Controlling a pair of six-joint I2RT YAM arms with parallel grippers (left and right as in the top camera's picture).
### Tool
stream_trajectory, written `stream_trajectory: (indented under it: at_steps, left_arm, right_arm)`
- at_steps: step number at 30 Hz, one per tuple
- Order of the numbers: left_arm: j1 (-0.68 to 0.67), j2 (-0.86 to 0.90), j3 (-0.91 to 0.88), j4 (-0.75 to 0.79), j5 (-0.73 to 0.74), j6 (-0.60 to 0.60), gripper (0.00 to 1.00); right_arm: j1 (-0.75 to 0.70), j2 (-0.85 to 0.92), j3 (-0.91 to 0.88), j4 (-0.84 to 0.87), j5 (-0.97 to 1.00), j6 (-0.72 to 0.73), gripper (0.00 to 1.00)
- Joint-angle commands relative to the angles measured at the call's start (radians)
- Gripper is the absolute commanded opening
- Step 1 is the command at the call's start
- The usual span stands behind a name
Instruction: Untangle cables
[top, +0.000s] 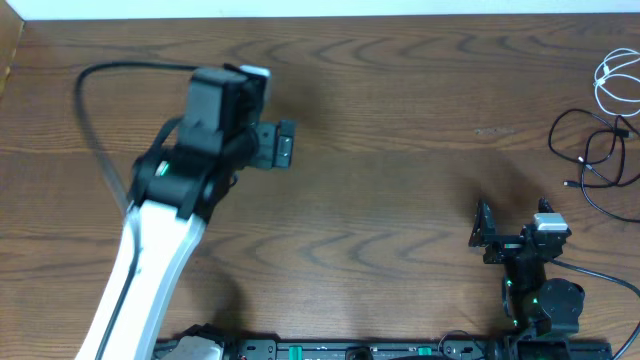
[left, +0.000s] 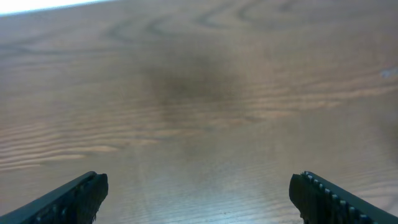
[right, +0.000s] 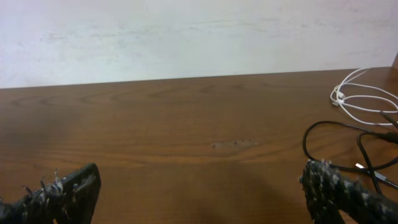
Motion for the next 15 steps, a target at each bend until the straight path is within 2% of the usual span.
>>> stream_trajectory:
  at_steps: [1, 10, 15]
  left_arm:
    - [0.061, -0.266, -0.162, 0.111, -0.016, 0.021, 0.98]
    - [0.218, -0.735, -0.675, 0.600, 0.071, 0.025, 0.98]
    - [0.229, -0.916, -0.895, 0.769, 0.067, 0.041, 0.98]
  right_arm:
    - [-0.006, -0.006, -0.002, -0.005, 0.007, 0.005, 0.99]
    - [-0.006, -0.006, -0.002, -0.005, 0.007, 0.005, 0.99]
    - [-0.006, -0.006, -0.002, -0.005, 0.007, 0.005, 0.99]
